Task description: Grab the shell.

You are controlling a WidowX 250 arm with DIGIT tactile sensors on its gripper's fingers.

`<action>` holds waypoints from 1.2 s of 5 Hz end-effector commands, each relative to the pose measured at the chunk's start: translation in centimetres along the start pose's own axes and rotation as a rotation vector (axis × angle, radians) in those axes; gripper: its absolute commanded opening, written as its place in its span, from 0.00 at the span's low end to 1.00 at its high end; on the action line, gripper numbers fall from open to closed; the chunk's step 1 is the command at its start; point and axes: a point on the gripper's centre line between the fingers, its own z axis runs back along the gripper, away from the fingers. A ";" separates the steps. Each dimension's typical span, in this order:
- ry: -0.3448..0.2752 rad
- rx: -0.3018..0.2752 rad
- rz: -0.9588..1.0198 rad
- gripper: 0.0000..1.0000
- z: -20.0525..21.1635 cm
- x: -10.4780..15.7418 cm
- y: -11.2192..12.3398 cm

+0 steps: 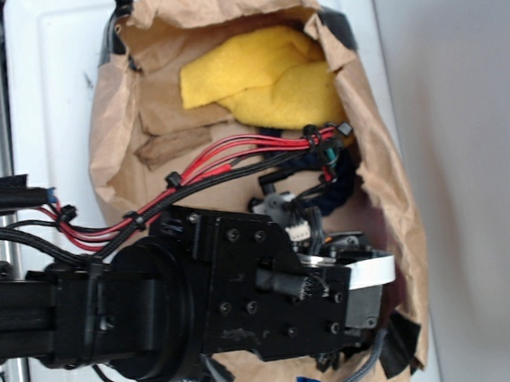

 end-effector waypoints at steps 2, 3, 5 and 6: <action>-0.050 -0.009 0.053 0.00 0.8 1.2 0.8; -0.054 -0.024 0.050 0.00 1.1 1.1 1.2; 0.020 -0.091 0.177 0.00 10.9 1.2 4.2; -0.011 -0.104 0.244 0.00 15.1 1.4 6.4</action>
